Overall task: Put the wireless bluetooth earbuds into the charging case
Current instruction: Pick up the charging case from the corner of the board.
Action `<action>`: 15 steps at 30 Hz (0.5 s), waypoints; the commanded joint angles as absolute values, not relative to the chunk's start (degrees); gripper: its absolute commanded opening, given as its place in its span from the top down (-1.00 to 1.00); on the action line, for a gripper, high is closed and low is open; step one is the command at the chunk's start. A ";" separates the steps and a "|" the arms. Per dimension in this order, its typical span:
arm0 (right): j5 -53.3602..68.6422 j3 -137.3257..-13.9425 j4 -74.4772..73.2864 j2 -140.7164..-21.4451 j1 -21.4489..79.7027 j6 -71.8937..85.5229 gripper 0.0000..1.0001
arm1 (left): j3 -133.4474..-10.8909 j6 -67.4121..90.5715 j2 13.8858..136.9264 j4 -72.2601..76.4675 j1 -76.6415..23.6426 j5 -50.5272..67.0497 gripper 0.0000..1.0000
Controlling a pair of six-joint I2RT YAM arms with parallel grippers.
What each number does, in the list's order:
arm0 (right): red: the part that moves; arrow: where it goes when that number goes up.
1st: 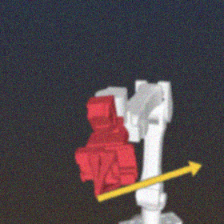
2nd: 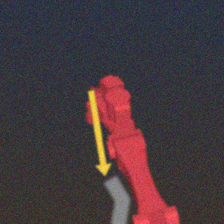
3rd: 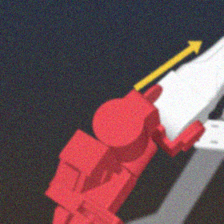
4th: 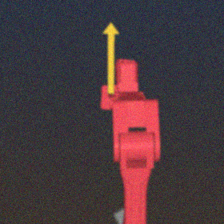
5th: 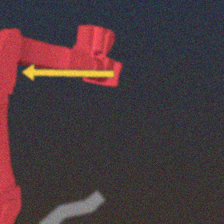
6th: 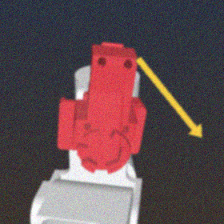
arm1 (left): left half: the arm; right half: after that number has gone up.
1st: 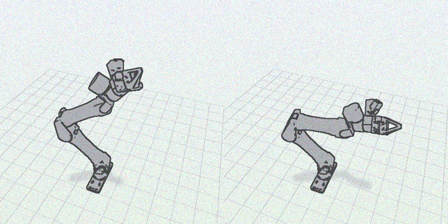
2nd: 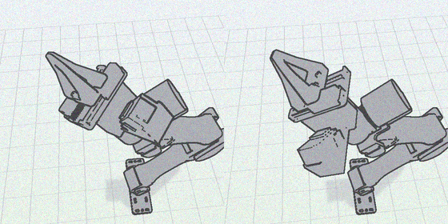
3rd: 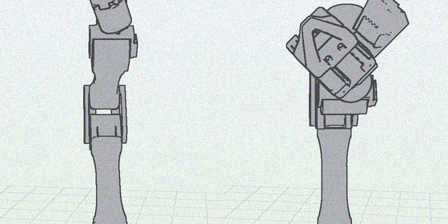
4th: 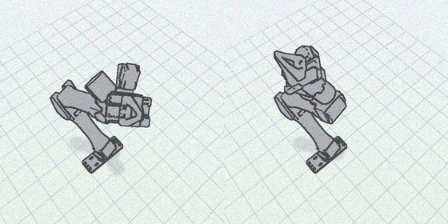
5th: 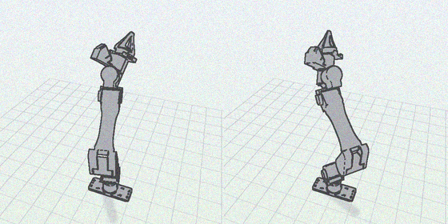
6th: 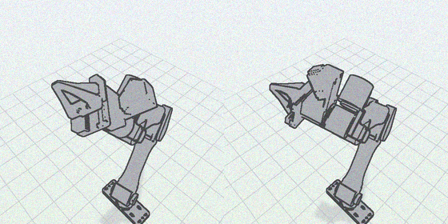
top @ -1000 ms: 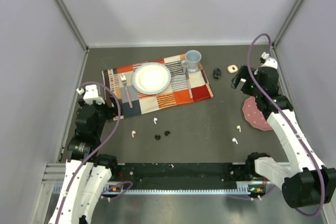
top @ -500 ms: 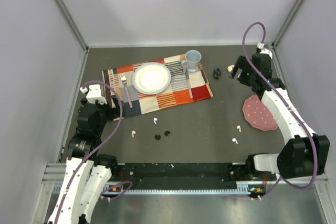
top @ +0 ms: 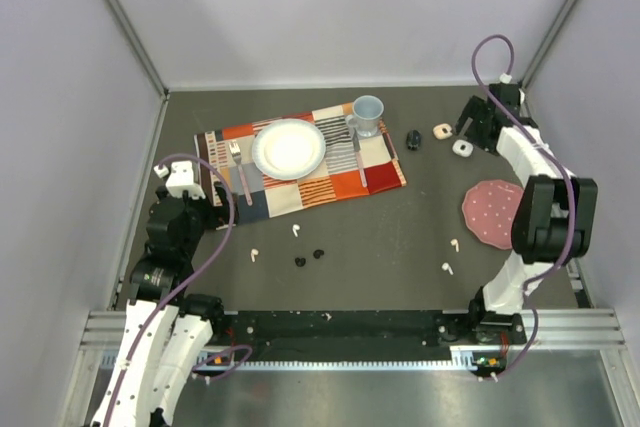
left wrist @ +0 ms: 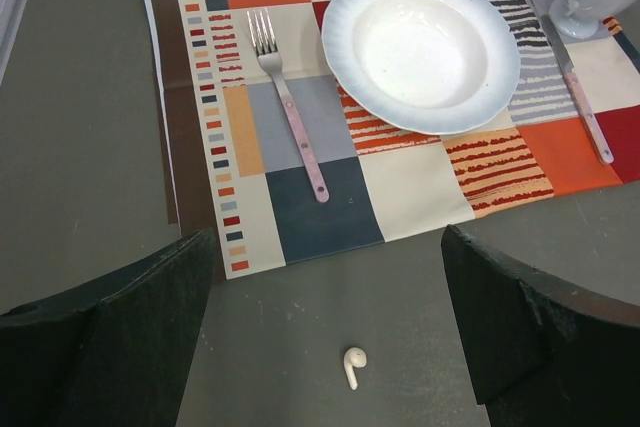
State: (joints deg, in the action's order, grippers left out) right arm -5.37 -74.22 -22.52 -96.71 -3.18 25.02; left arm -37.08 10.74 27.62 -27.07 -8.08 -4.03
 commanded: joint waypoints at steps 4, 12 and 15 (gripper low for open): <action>-0.28 -82.00 -23.03 -106.07 -5.01 23.47 -0.68 | -37.18 10.46 27.16 -25.14 -8.00 -3.08 -0.98; -4.56 -85.08 -22.50 -110.74 -5.27 23.29 -0.69 | -37.00 10.55 27.69 -24.87 -8.09 -1.93 -0.98; -7.73 -85.43 -22.41 -111.62 -5.36 23.73 -0.69 | -37.00 10.55 27.60 -24.96 -8.00 -2.20 -0.98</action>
